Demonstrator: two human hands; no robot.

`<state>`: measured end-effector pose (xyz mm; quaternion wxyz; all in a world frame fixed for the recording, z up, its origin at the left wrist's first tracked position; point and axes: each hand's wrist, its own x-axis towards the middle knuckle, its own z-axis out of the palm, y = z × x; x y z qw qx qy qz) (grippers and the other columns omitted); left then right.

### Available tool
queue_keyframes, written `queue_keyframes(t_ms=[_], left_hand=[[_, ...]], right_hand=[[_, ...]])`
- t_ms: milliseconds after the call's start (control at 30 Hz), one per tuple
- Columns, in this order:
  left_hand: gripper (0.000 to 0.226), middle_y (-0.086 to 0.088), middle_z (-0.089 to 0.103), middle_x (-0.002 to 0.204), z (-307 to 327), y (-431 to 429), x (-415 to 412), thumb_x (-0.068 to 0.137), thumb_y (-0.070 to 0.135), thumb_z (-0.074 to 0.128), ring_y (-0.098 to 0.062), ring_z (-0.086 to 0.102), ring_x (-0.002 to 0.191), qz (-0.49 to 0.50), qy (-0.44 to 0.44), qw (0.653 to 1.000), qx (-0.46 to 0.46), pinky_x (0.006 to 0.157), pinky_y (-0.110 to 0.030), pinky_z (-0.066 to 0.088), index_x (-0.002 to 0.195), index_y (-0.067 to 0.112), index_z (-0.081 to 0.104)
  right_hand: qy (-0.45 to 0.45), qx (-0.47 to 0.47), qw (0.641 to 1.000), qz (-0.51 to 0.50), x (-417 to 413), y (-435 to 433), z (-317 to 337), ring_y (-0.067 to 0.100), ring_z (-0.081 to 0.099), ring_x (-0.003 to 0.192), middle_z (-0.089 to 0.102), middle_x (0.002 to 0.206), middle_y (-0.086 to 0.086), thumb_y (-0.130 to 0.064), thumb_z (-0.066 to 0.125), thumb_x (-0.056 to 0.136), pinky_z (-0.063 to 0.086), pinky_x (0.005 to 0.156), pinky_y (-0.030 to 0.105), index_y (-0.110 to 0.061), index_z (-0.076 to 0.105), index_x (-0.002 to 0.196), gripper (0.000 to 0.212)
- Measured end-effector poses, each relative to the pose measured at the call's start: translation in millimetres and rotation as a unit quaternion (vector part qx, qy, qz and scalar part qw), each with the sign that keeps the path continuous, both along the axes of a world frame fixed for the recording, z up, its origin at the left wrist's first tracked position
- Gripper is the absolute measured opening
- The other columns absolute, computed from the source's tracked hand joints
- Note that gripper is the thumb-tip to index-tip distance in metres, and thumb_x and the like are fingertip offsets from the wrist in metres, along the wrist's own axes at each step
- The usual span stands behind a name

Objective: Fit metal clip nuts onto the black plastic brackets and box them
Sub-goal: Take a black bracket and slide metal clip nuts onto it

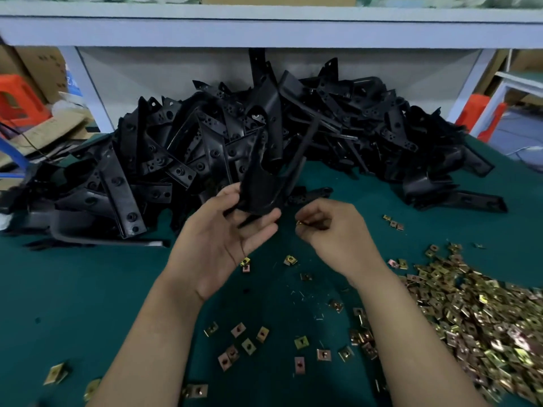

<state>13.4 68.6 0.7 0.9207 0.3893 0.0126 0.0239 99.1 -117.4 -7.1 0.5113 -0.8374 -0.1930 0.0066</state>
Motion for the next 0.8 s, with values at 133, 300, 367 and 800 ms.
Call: queue_keyframes(t_ms=[133,300,367,800], left_hand=[[0.022,-0.028,0.055,0.141,4,-3,-5,0.077,0.002,0.071,-0.031,0.065,0.117,-0.069,-0.014,0.996,-0.056,0.087,-0.027,0.058,0.095,0.013,0.064],[0.049,-0.014,0.068,0.108,3,-12,-4,0.055,-0.01,0.087,-0.02,0.071,0.088,-0.02,-0.01,0.997,-0.067,0.074,-0.02,0.059,0.088,0.013,0.059],[0.048,-0.006,0.071,0.095,-1,-14,-2,0.059,-0.012,0.081,-0.017,0.073,0.087,0.022,-0.008,0.999,-0.026,0.074,-0.021,0.059,0.089,0.016,0.056],[0.064,0.004,0.076,0.097,-14,-24,-1,0.043,0.044,0.101,-0.012,0.074,0.086,0.018,0.009,0.995,0.1,0.069,-0.025,0.06,0.101,0.024,0.082]], right_hand=[[0.045,-0.015,0.998,0.034,-2,-19,4,0.012,0.069,0.081,0.074,0.081,-0.004,-0.017,0.079,0.084,0.057,0.076,0.027,-0.026,0.075,0.085,0.01],[0.059,-0.117,0.988,0.078,4,-35,-8,-0.005,0.065,0.083,0.072,0.084,-0.014,-0.02,0.078,0.086,0.05,0.072,0.011,-0.032,0.075,0.09,0.013],[0.057,-0.154,0.981,0.099,3,-37,-11,-0.011,0.062,0.084,0.07,0.087,-0.019,-0.024,0.078,0.087,0.044,0.067,0.003,-0.033,0.075,0.095,0.013],[0.167,-0.436,0.871,0.151,-17,-99,43,0.008,0.026,0.127,0.034,0.132,-0.024,-0.06,0.092,0.044,0.035,0.101,0.039,-0.066,0.042,0.12,0.091]])
